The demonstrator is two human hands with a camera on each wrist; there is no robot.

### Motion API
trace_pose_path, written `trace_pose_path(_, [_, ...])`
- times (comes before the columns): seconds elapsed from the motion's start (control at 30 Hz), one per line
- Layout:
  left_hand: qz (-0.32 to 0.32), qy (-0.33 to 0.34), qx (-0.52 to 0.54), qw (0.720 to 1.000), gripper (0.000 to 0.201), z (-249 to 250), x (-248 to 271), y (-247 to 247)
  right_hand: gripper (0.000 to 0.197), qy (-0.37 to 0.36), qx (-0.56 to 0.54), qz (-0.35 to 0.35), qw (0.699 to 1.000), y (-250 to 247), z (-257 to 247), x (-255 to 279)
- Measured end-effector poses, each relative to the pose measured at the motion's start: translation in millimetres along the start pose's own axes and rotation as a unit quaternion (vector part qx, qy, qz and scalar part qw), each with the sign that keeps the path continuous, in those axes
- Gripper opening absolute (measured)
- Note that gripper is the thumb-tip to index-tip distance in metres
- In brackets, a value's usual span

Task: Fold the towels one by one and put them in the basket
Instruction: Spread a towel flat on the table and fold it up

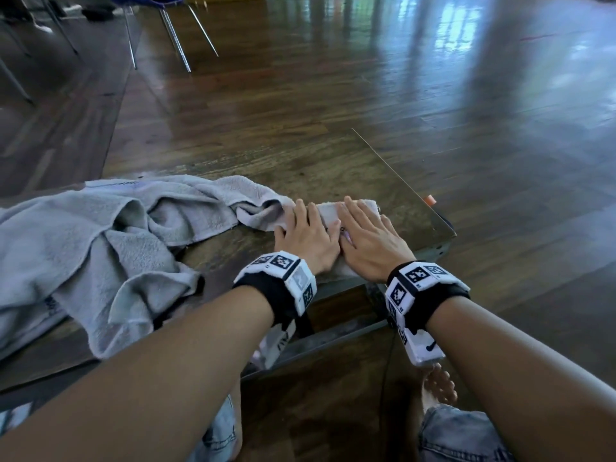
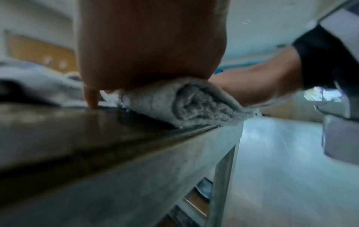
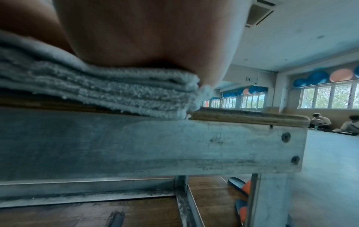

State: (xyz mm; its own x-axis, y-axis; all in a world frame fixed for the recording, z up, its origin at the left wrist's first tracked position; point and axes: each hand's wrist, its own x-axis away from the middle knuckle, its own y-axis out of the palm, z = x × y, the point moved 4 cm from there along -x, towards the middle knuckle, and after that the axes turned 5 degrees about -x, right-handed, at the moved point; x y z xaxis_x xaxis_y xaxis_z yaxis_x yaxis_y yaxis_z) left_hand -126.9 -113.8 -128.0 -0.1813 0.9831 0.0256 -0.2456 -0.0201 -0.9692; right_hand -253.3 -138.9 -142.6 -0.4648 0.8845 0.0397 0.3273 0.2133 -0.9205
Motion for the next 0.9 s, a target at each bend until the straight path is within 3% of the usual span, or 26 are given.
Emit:
trace_pose_path(0.1, [-0.062,-0.016,-0.010,0.998,0.072,-11,-5,12,0.061,0.041,-0.048,-0.020,0.998,-1,5,-4])
trace_pose_path(0.17, [-0.033,-0.026,-0.032,0.999,0.076,-16,-5,10,0.060,0.064,-0.069,-0.017,0.995,-2,7,-6])
trace_pose_path(0.27, [0.073,-0.061,-0.089,0.991,0.082,-16,0,-2,0.061,0.082,-0.069,-0.014,0.994,0,5,-5])
trace_pose_path(0.4, [0.059,-0.099,-0.066,0.991,0.081,-22,-2,-14,0.064,0.089,-0.087,-0.008,0.992,1,-1,-2])
trace_pose_path(0.53, [-0.006,-0.064,0.103,0.993,0.042,-23,-7,-25,0.069,0.091,-0.131,0.003,0.987,-3,-8,9])
trace_pose_path(0.6, [-0.029,-0.064,0.199,0.977,0.038,-22,-7,-37,0.073,0.120,-0.161,0.018,0.979,-10,-7,15])
trace_pose_path(0.7, [-0.069,-0.057,0.324,0.942,0.051,-19,3,-67,0.068,0.177,-0.230,0.039,0.956,-21,-6,23])
trace_pose_path(0.83, [-0.088,-0.010,0.447,0.890,0.023,-22,28,-123,0.066,0.192,-0.349,0.050,0.916,-45,-28,28])
trace_pose_path(0.9, [-0.087,0.003,0.487,0.869,0.014,-30,44,-152,0.069,0.182,-0.434,0.043,0.881,-60,-49,29])
